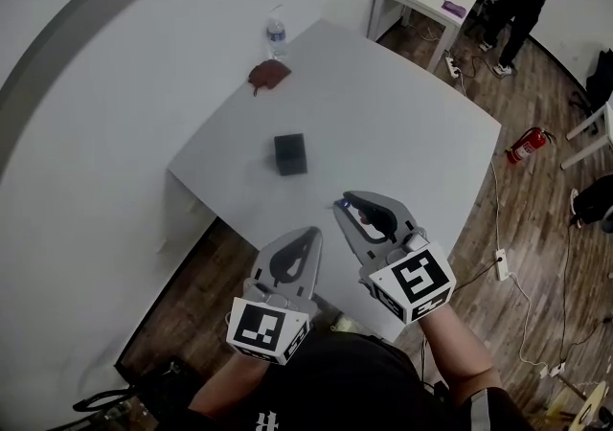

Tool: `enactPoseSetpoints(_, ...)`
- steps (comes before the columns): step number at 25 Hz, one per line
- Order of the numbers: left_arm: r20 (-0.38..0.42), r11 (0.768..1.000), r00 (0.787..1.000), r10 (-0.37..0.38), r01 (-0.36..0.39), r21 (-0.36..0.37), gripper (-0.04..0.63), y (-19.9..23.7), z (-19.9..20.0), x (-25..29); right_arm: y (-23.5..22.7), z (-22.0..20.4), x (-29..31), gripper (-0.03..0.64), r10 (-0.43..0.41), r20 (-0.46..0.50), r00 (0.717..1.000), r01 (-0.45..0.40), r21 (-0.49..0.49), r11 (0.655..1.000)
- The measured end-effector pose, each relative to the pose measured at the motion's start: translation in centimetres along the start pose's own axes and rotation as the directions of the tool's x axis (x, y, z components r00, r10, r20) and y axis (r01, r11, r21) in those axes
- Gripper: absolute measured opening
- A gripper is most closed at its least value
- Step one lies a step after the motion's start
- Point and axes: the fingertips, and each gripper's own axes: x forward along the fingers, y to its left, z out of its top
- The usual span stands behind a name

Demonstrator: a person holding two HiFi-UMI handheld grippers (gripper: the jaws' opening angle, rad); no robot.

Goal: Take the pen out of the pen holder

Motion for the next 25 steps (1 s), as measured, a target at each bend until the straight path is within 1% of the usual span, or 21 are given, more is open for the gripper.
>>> enactPoseSetpoints(6, 0.011, 1.0, 1.0, -0.006, 0.005, 0.029, 0.006, -2.9, 1.1, -0.9, 0.9, 1.4, -3.8, 0.072, -0.008, 0.048, 0.999, 0.008, 0.005, 1.0)
enactPoseSetpoints(10, 0.024, 0.999, 1.0, -0.012, 0.011, 0.044, 0.006, -4.4, 1.9, -1.0, 1.0, 1.5, -5.5, 0.071, -0.01, 0.053, 0.999, 0.011, -0.02, 1.0)
enactPoseSetpoints(14, 0.044, 0.998, 0.999, -0.016, 0.014, 0.059, 0.006, -5.7, 2.9, -1.0, 0.8, 1.9, -6.9, 0.071, -0.011, 0.061, 0.998, 0.012, -0.017, 1.0)
enactPoseSetpoints(21, 0.058, 0.997, 0.998, -0.012, 0.008, 0.075, 0.006, -6.2, 3.4, -0.7, 0.7, 2.2, -7.5, 0.071, -0.011, 0.072, 0.997, 0.011, -0.011, 1.0)
enactPoseSetpoints(25, 0.053, 0.997, 0.999, -0.009, 0.005, 0.077, 0.006, -6.1, 3.1, -0.7, 0.5, 1.8, -7.5, 0.071, -0.011, 0.065, 0.998, 0.013, -0.03, 0.999)
